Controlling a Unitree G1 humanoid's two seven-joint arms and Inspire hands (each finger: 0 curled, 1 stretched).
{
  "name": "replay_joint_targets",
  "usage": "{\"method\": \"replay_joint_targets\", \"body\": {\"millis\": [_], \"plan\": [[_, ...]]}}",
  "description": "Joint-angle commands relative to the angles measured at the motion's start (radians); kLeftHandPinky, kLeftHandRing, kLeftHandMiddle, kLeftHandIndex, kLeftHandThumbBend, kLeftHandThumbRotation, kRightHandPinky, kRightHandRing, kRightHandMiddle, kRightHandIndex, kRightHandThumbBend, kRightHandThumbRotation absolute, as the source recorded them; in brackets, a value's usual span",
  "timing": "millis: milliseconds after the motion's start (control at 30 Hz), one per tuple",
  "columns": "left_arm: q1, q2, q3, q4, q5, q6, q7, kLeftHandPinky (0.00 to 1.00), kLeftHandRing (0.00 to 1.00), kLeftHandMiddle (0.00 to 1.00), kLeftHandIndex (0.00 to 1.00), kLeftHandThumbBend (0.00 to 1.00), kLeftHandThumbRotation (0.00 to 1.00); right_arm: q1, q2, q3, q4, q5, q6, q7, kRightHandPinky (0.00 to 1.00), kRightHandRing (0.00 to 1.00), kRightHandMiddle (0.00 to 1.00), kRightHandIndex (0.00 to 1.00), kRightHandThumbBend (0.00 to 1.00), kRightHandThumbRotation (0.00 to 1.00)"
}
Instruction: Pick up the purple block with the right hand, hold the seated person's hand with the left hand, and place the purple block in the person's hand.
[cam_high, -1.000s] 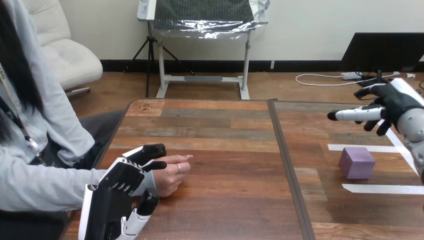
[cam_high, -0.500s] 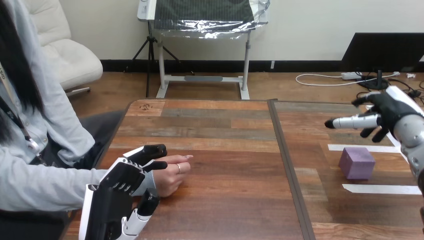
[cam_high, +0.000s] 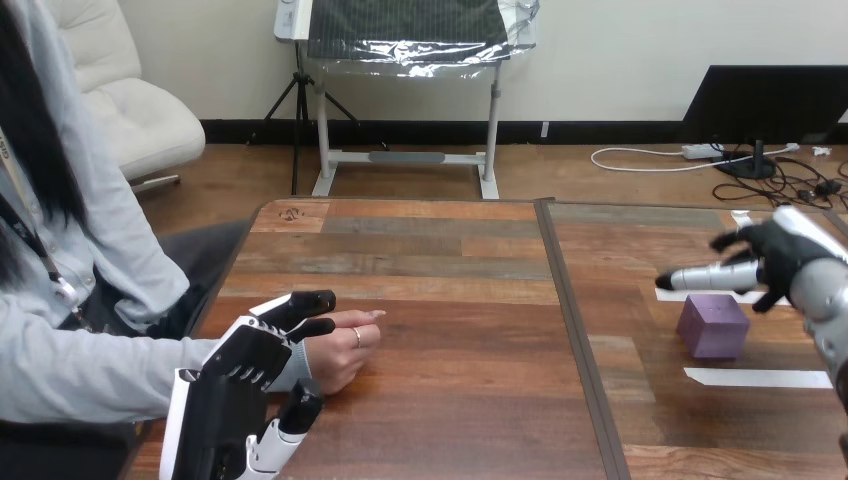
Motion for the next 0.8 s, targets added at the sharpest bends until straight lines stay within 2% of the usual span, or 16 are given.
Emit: {"method": "replay_joint_targets", "body": {"millis": [0,200,267,433,567,767], "plan": [[-0.034,-0.008,-0.011,-0.024,-0.003,-0.017,-0.008,0.72,0.77,0.74,0.68,0.73,0.57,-0.01,0.022,0.005,-0.002,-0.002,-0.008,0.001,0.44,0.61,0.7,0.83,0.88,0.42],[-0.026,-0.008,-0.017,-0.036,-0.017,-0.003,-0.022,0.72,0.77,0.74,0.69,0.73,0.57,0.006,0.025,0.004,-0.001,-0.002,-0.007,0.002,0.4,0.63,0.68,0.82,0.89,0.42],[-0.024,-0.008,-0.019,-0.039,-0.024,0.002,-0.031,0.73,0.78,0.74,0.69,0.73,0.57,0.007,0.026,0.007,-0.001,-0.004,-0.004,0.003,0.44,0.68,0.71,0.81,0.89,0.43],[-0.023,-0.01,-0.019,-0.041,-0.039,0.002,-0.046,0.73,0.78,0.74,0.69,0.72,0.57,0.014,0.027,0.007,-0.001,-0.002,0.006,0.007,0.51,0.73,0.76,0.81,0.89,0.44],[-0.024,-0.011,-0.015,-0.037,-0.04,-0.006,-0.051,0.74,0.79,0.74,0.69,0.72,0.56,0.021,0.026,0.006,-0.001,-0.002,0.001,0.008,0.62,0.79,0.8,0.82,0.91,0.46],[-0.021,-0.014,-0.012,-0.038,-0.046,-0.003,-0.057,0.75,0.79,0.74,0.68,0.72,0.56,0.031,0.025,0.006,0.0,-0.002,0.0,0.007,0.66,0.8,0.82,0.83,0.92,0.47]]}}
